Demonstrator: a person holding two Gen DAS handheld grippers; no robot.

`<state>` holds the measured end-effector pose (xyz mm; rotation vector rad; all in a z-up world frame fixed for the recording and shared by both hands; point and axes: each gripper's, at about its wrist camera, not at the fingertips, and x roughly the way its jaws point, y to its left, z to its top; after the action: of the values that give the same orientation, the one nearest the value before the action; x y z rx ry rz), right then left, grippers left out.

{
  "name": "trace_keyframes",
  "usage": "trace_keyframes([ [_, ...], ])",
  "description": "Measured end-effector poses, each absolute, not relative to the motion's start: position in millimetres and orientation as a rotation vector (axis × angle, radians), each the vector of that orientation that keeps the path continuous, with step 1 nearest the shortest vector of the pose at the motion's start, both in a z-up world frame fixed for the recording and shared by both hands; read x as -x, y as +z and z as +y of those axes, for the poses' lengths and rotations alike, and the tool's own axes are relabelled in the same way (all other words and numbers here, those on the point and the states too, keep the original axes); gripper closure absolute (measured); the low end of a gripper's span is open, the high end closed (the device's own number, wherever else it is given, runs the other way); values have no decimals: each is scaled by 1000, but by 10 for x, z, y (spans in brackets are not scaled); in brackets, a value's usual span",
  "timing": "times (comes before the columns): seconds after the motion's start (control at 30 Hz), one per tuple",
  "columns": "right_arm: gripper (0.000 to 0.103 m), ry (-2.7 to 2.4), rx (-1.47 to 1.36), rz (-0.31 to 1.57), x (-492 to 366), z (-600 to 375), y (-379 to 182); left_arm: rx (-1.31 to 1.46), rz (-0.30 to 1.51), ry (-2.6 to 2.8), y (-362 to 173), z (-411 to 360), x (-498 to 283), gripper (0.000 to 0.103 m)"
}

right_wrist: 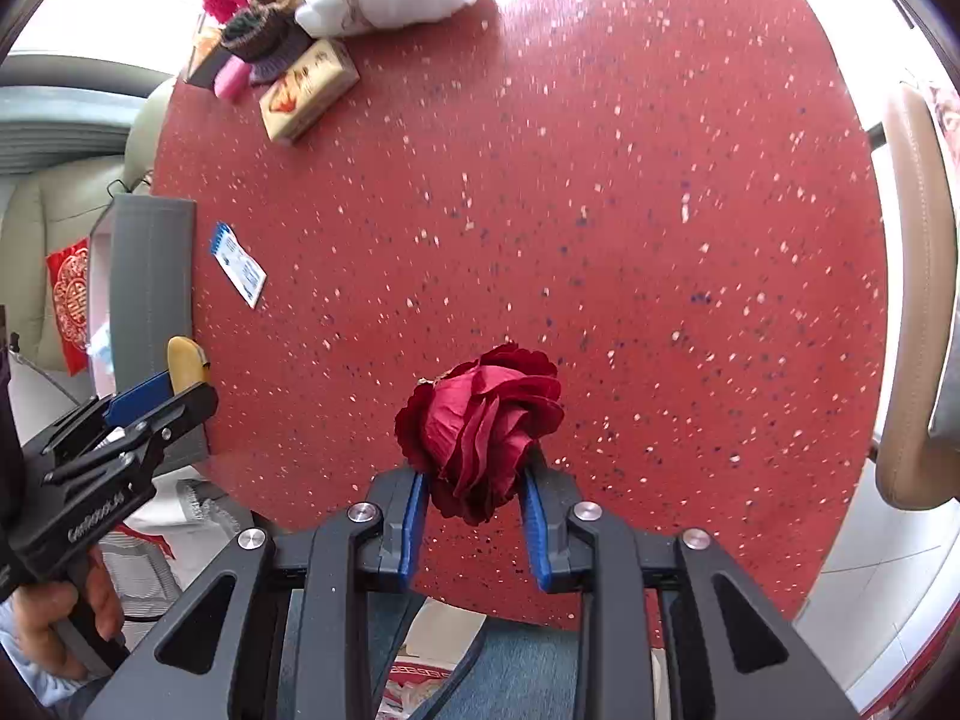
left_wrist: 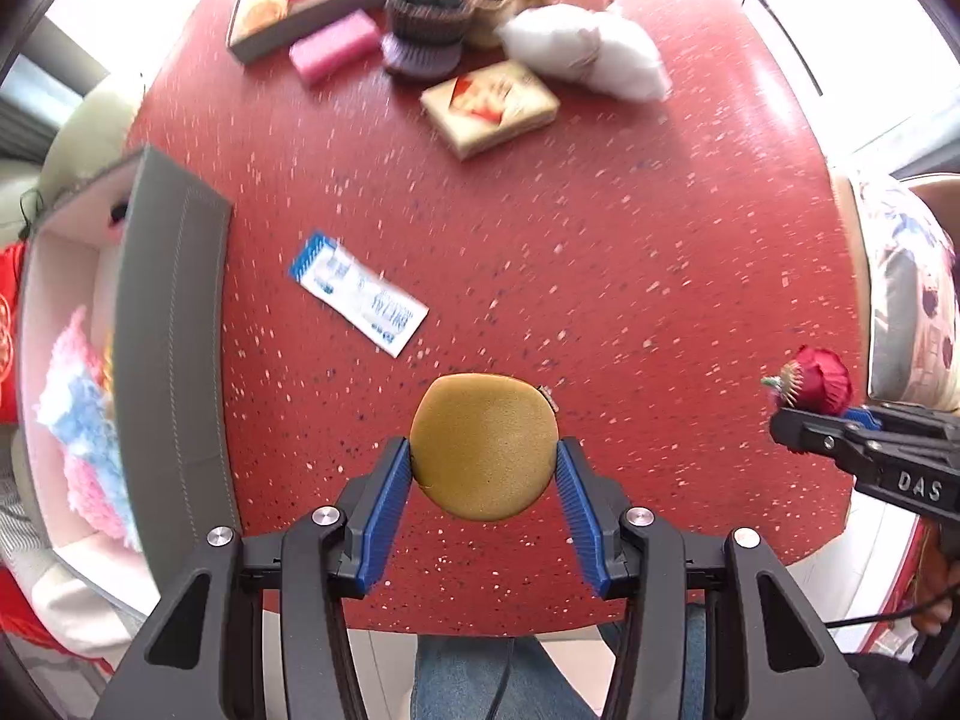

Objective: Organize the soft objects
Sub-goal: 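Lift the tan sponge and red rose and hold them above the table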

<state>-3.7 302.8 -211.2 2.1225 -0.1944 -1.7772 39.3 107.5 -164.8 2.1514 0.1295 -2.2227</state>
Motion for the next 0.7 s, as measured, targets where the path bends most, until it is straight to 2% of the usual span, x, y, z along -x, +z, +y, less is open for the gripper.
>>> trace_keyframes([
  [0.33,71,-1843,-2021,-148,303,3039,-1739,-2037,119,-2313,-1234,1132,-146,52],
  [0.7,71,-1868,-1936,-86,436,2978,-1509,-1960,134,-2347,-1063,1122,-133,52],
])
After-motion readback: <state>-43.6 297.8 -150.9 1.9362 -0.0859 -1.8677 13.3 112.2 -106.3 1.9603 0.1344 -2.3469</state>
